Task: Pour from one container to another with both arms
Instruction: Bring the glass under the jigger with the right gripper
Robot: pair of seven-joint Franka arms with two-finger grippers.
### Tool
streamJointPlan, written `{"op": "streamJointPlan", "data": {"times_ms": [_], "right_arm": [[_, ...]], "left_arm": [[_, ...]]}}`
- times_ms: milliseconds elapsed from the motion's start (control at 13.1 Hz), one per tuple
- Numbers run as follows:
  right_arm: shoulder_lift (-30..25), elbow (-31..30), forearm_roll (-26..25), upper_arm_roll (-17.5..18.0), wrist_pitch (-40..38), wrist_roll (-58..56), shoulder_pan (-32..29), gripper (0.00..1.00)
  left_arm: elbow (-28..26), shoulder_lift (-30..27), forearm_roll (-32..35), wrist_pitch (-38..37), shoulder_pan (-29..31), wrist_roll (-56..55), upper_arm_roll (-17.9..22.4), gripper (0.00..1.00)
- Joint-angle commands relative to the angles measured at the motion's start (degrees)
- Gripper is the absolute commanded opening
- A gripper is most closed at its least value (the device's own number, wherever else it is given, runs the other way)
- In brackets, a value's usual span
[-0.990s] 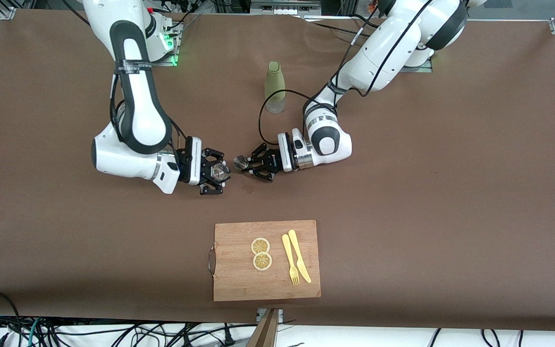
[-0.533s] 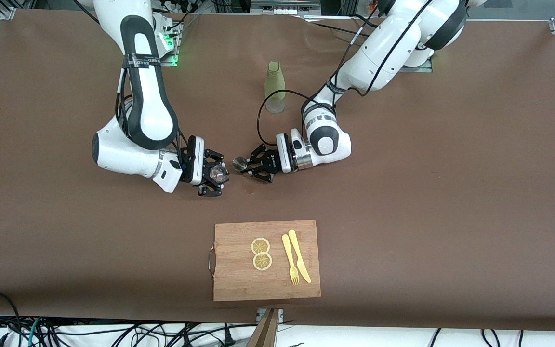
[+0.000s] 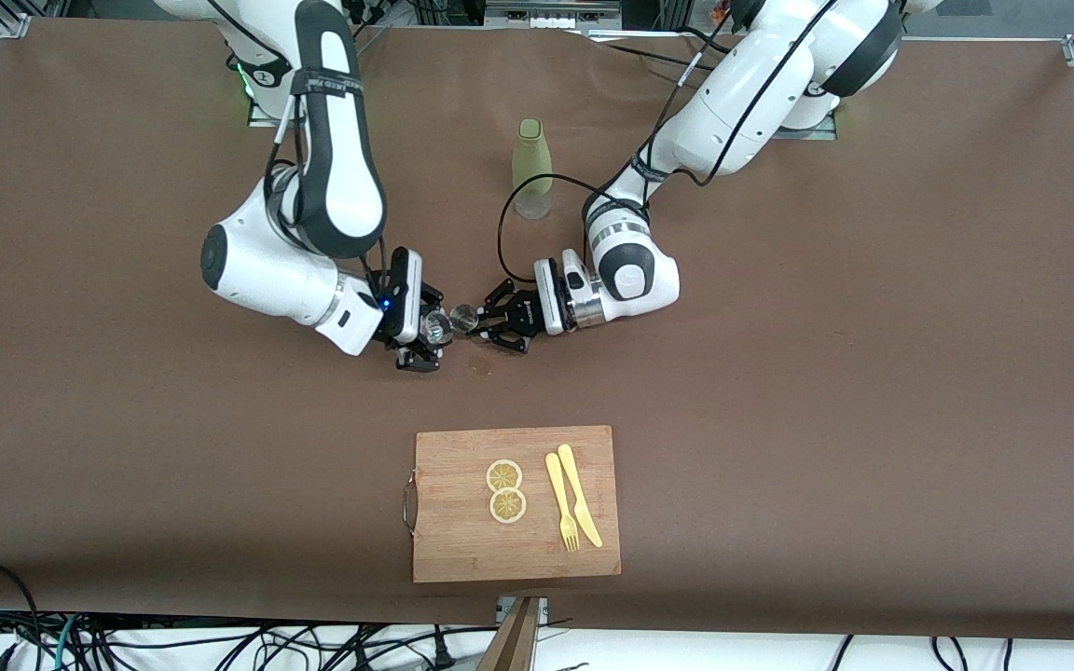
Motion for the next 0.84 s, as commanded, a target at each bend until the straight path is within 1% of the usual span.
{"op": "streamJointPlan", "data": {"times_ms": [0, 228, 381, 533, 685, 761], "right_arm": [[-0.1, -3.0, -0.4, -2.3, -0.4, -1.3, 2.4, 0.20], [0.0, -3.7, -1.1, -2.7, 0.1, -3.4, 3.5, 0.20], [0.2, -3.8, -3.0, -5.0, 1.0, -3.4, 5.9, 0.20], [1.2, -4.2, -3.4, -6.7, 1.1, -3.4, 7.6, 0.20], [3.0, -4.2, -3.6, -9.1, 1.3, -3.4, 9.8, 0.20], [3.3, -4.2, -3.6, -9.7, 1.3, -3.4, 10.3, 0.20]], "left_arm": [[2.0, 0.7, -2.4, 1.7, -0.9, 0.2, 0.0, 0.00], [1.8, 0.5, -2.2, 1.7, -0.8, 0.0, 0.1, 0.00], [1.8, 0.5, -2.2, 1.7, -0.7, 0.0, 0.1, 0.00], [1.7, 0.4, -2.2, 1.7, -0.7, 0.0, 0.1, 0.00], [1.7, 0.5, -2.2, 1.7, -0.7, 0.0, 0.1, 0.00], [1.7, 0.4, -2.2, 1.7, -0.7, 0.0, 0.1, 0.00]]}}
